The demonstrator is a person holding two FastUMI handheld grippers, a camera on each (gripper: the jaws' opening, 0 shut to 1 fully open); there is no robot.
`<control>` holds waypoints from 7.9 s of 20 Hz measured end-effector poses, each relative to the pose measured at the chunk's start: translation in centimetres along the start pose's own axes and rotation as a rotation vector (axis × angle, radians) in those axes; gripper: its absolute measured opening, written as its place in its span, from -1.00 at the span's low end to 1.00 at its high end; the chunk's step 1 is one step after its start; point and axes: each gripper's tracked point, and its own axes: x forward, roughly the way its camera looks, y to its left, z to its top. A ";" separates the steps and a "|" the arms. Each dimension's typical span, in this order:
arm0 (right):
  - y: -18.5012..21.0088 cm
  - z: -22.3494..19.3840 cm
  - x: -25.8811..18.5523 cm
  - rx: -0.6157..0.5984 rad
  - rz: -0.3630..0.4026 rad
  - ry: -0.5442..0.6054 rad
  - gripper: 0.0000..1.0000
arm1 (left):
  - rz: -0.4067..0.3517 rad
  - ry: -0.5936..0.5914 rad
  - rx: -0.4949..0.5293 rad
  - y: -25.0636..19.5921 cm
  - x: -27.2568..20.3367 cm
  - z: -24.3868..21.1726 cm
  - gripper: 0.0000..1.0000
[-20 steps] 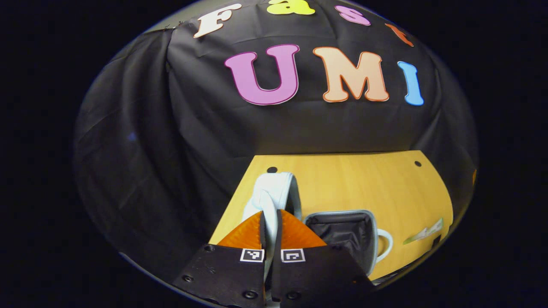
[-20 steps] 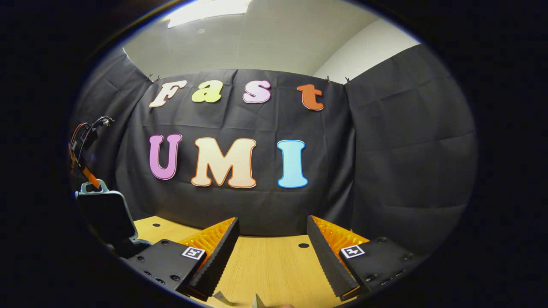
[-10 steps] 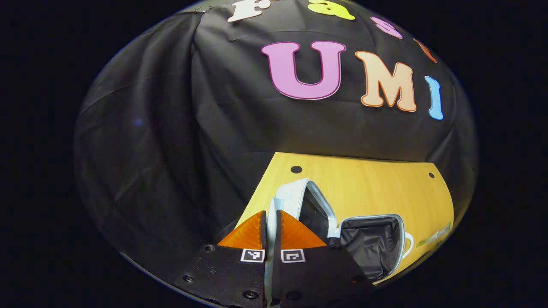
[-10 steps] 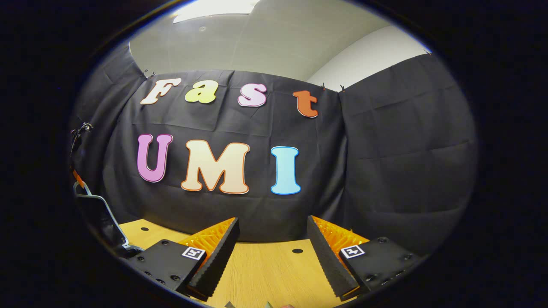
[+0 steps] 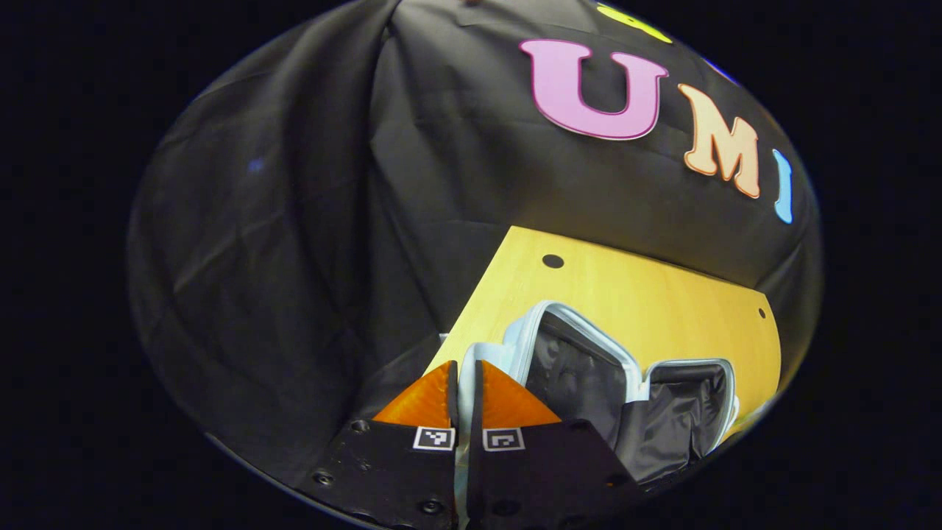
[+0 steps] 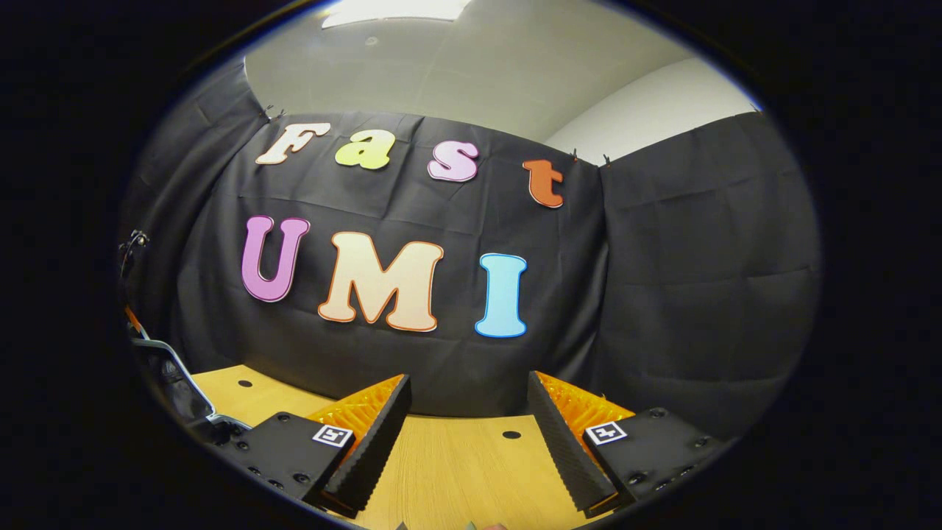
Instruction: First open the suitcase, pack the skin care products into it, and then close the suitcase.
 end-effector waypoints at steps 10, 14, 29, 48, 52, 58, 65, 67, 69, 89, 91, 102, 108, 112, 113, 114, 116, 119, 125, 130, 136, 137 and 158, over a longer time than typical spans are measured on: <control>1.3 -0.8 -0.3 -0.043 0.019 0.034 0.96 | 0.057 0.083 -0.064 3.6 5.6 -7.6 -0.89; 1.5 -0.2 -0.7 -0.035 0.028 0.020 0.96 | 0.120 0.072 -0.063 4.7 5.8 -8.2 -0.68; -0.6 -0.6 -0.3 0.111 0.090 0.023 0.97 | 0.149 -0.487 -0.038 -2.2 -7.4 4.7 0.82; -8.4 -1.1 0.5 0.209 0.234 0.020 0.96 | 0.002 -0.911 0.017 -16.0 -31.9 1.9 0.84; -9.4 -1.6 0.1 0.218 0.267 0.019 0.96 | -0.097 -0.917 0.028 -22.6 -31.6 1.3 0.87; -10.6 -2.3 -0.8 0.212 0.307 0.018 0.96 | -0.285 -0.820 0.048 -31.7 -30.3 -3.4 0.84; -10.6 -3.5 -1.5 0.220 0.344 0.048 0.96 | -0.448 -0.727 0.167 -41.1 -28.4 -10.0 0.84; -9.7 -4.3 -2.1 0.214 0.388 0.073 0.97 | -0.483 -0.698 0.196 -43.3 -28.0 -12.0 0.84; -10.0 -4.3 -1.9 0.210 0.392 0.072 1.00 | -0.509 -0.653 0.215 -45.2 -27.2 -14.0 0.84; -10.1 -10.1 -4.8 0.099 0.428 0.213 1.00 | -0.612 -0.170 0.203 -51.3 -16.8 -32.3 0.63; -9.4 -11.2 -5.6 0.106 0.446 0.237 0.97 | -0.603 -0.142 0.197 -51.3 -15.7 -32.7 0.56; -4.0 -20.4 -9.7 0.081 0.591 0.402 0.98 | -0.643 -0.090 0.218 -52.1 -17.6 -31.2 -0.70; -1.4 -26.9 -11.5 0.040 0.658 0.512 0.98 | -0.622 -0.123 0.212 -50.1 -21.3 -28.5 -0.70; -0.4 -29.9 -11.6 -0.030 0.670 0.527 0.93 | -0.608 -0.145 0.211 -48.5 -23.6 -27.5 -0.70; -0.2 -30.4 -11.5 -0.036 0.671 0.532 0.89 | -0.599 -0.147 0.212 -48.0 -24.0 -27.4 -0.70; -0.1 -31.0 -11.2 -0.035 0.668 0.543 0.80 | -0.585 -0.155 0.210 -47.5 -24.2 -27.2 -0.70; 0.1 -32.4 -10.7 -0.036 0.649 0.575 0.51 | -0.563 -0.146 0.203 -46.5 -24.4 -27.4 -0.70; 0.2 -32.9 -10.4 -0.012 0.627 0.611 0.07 | -0.519 -0.135 0.193 -44.6 -24.6 -27.4 -0.70; 0.4 -33.1 -9.8 -0.001 0.614 0.674 -0.53 | -0.434 -0.104 0.179 -40.7 -23.9 -26.4 -0.70; 1.3 -27.4 -8.0 0.082 0.623 0.628 -0.53 | -0.275 -0.067 0.258 -35.1 -22.3 -25.0 -0.70; 6.4 -20.8 -8.0 0.163 0.662 0.597 -0.53 | -0.227 -0.011 0.240 -29.8 -18.9 -24.2 -0.70; 7.8 -19.9 -8.4 0.168 0.685 0.598 -0.53 | -0.219 0.000 0.249 -28.8 -18.3 -24.1 -0.70; 25.9 -22.0 -18.2 0.140 0.820 0.899 -0.53 | -0.380 0.250 0.274 -24.0 -11.3 -29.5 -0.61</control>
